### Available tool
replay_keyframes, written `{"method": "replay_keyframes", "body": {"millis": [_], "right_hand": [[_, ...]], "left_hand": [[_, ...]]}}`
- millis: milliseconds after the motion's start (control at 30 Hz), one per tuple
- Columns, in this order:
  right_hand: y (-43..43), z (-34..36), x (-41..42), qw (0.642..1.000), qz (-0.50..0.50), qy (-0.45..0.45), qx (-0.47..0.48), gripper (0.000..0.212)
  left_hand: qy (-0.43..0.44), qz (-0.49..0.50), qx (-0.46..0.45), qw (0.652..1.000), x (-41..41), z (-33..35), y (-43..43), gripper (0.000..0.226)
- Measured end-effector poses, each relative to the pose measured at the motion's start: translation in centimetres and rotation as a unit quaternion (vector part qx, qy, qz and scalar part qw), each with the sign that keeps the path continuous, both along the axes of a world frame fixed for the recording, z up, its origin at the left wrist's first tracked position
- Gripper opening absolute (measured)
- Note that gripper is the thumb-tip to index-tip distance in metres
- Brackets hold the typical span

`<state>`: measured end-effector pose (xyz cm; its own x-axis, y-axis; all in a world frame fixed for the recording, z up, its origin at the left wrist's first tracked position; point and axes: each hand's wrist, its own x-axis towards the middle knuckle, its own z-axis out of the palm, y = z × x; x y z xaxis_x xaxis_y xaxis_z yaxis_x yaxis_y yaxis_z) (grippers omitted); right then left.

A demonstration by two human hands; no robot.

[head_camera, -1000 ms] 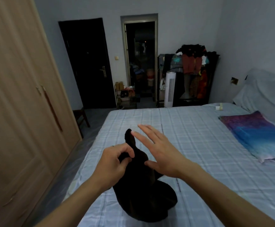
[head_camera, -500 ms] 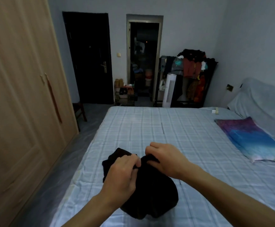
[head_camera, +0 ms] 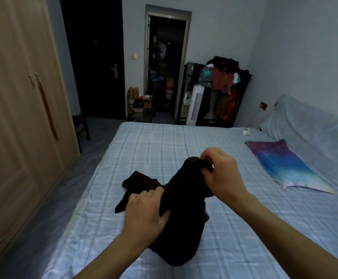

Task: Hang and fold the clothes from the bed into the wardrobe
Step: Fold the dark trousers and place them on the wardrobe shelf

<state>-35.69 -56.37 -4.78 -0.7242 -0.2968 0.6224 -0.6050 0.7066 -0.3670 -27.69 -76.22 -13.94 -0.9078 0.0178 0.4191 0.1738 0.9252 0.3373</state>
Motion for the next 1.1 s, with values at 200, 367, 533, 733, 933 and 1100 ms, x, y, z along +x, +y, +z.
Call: {"method": "replay_keyframes", "body": {"millis": [200, 367, 533, 733, 933, 1100], "right_hand": [[0.8, 0.1, 1.6, 1.0, -0.011, 0.023, 0.014, 0.025], [2.0, -0.1, 3.3, 0.998, -0.036, 0.05, 0.023, 0.023], [4.0, -1.5, 5.5, 0.99, -0.034, 0.125, 0.05, 0.02], [5.9, -1.9, 6.4, 0.994, -0.05, 0.07, 0.067, 0.03], [8.6, 6.1, 5.7, 0.984, -0.022, 0.174, 0.039, 0.024], [11.4, 12.4, 5.8, 0.951, -0.009, 0.309, 0.012, 0.017]], "left_hand": [[0.004, 0.01, -0.111, 0.994, -0.2, 2.2, -1.9, 0.038], [0.128, 0.006, -0.17, 0.977, -0.5, 4.7, -3.7, 0.034], [0.265, -0.018, -0.15, 0.952, 0.0, 8.2, -3.3, 0.027], [0.338, -0.032, -0.184, 0.922, 2.1, 12.3, -1.1, 0.017], [0.335, -0.009, -0.288, 0.897, 3.6, 17.3, -0.3, 0.027], [0.368, 0.024, -0.322, 0.872, 4.9, 23.7, 1.6, 0.036]]}}
